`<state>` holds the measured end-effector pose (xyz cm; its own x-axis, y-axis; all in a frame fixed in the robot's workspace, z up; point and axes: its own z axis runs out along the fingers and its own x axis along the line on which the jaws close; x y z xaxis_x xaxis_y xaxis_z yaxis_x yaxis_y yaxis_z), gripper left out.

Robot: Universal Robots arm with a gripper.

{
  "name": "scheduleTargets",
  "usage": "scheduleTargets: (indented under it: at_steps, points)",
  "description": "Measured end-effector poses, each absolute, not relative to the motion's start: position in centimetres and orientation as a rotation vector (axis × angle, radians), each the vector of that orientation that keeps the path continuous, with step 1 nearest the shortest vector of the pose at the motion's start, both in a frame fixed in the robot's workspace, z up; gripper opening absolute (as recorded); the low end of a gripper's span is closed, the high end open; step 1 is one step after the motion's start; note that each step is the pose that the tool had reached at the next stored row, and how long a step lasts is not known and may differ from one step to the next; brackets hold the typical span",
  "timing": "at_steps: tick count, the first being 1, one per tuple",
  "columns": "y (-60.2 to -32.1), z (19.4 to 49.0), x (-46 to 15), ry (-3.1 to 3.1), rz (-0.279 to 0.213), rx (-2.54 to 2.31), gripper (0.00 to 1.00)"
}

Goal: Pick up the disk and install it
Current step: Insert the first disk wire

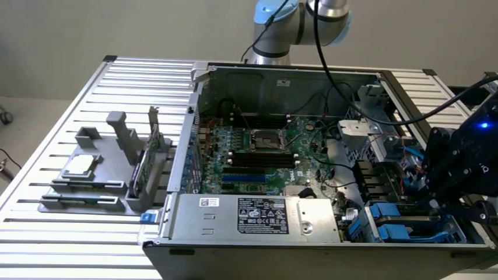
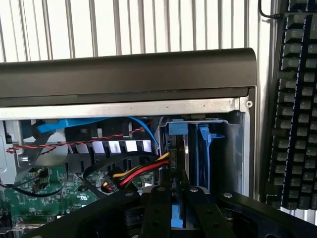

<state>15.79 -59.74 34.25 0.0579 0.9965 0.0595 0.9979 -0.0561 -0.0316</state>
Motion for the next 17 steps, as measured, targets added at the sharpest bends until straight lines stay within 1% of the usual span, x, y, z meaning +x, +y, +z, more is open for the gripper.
scheduleTargets:
  at_steps: [17]
  points:
    - [-59.66, 34.04, 15.81, -2.112, -0.030, -2.238, 0.16]
